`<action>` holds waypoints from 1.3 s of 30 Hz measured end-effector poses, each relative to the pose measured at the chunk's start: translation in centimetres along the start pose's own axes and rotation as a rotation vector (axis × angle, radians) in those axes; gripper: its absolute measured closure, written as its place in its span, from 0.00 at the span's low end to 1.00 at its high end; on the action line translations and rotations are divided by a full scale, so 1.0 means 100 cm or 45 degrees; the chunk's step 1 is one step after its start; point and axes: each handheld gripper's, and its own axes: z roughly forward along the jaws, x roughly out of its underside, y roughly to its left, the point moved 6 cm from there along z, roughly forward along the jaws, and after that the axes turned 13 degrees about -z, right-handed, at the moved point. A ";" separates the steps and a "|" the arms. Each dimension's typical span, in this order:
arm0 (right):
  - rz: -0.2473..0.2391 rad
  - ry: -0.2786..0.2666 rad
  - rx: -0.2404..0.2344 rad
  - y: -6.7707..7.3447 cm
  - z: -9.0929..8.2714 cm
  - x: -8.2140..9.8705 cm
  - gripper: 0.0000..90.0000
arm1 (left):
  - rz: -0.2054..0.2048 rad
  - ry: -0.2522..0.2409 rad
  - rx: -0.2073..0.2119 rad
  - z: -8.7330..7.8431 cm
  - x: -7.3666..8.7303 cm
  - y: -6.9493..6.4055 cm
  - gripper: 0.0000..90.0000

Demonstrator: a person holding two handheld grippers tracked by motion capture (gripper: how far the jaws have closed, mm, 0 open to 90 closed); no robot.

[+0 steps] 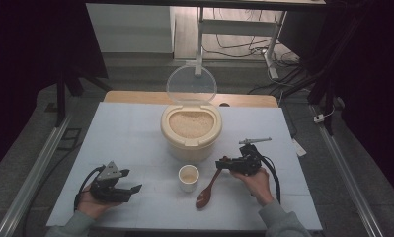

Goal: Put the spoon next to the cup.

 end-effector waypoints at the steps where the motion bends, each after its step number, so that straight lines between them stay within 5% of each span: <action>1: 0.005 0.008 0.007 -0.001 0.003 0.001 0.72 | 0.001 0.000 0.001 0.000 0.000 0.000 0.28; 21: -0.160 0.121 0.200 -0.005 0.033 0.005 0.55 | 0.004 0.000 0.005 0.000 0.000 0.000 0.28; 39: -0.166 0.098 0.279 -0.015 0.030 0.002 0.49 | 0.004 -0.003 0.010 0.000 0.001 0.000 0.28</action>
